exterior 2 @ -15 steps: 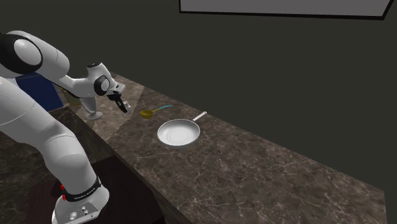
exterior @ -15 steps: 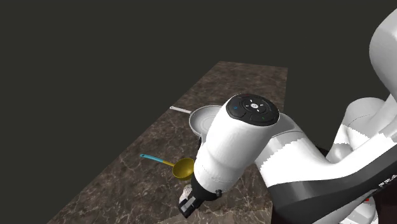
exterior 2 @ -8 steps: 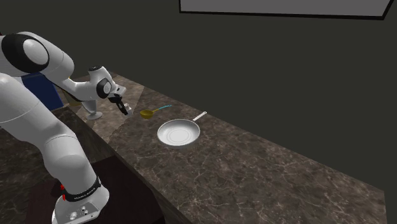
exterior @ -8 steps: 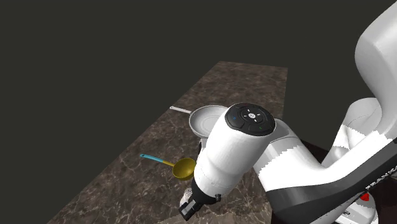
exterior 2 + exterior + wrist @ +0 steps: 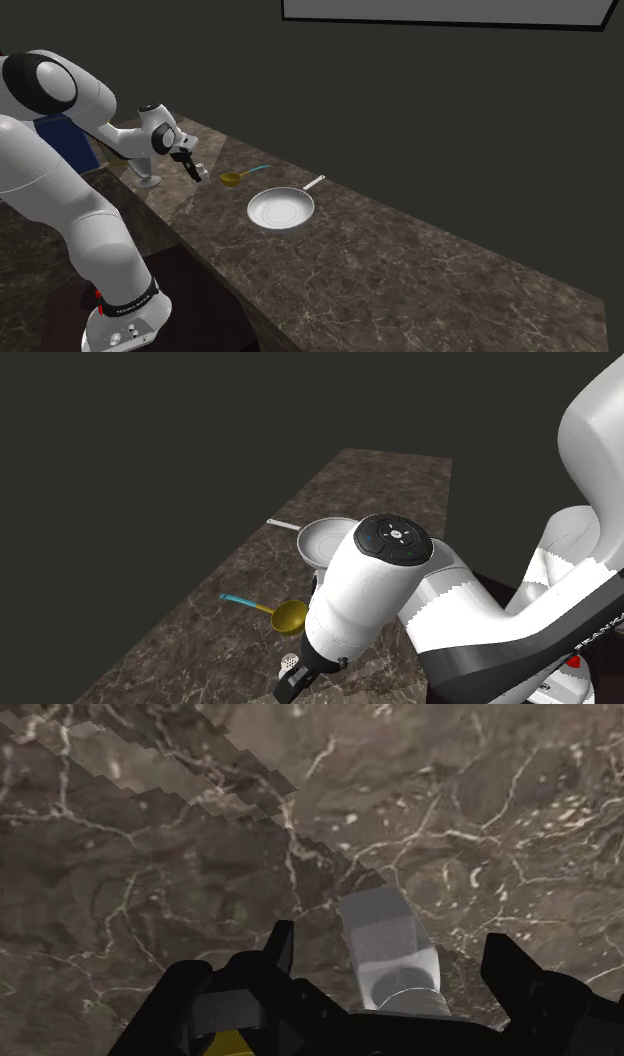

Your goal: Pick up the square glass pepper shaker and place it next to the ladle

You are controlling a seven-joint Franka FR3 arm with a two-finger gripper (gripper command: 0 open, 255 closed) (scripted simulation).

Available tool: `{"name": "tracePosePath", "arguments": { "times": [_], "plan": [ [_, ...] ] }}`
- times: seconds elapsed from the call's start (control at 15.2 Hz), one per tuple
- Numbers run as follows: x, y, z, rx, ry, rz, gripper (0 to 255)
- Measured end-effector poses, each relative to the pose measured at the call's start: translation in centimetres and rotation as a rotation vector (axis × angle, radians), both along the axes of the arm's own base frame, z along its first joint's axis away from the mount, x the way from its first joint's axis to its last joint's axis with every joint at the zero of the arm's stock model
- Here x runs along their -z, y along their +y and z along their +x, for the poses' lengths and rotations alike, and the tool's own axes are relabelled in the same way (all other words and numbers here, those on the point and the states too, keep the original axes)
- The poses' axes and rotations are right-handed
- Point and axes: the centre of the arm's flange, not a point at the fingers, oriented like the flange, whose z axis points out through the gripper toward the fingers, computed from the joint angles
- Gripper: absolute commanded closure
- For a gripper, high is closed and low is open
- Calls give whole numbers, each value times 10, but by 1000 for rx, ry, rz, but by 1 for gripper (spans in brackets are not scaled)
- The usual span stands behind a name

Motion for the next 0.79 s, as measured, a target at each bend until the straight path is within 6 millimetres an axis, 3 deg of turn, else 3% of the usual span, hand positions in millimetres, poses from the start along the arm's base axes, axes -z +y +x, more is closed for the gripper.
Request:
{"name": "tracePosePath", "arguments": {
  "times": [0.2,0.4,0.79],
  "plan": [
    [-13,-5,-2,1,-3,-2,0],
    [-43,-7,-11,0,-2,0,0],
    [-47,-9,-13,0,0,0,0]
  ]
}}
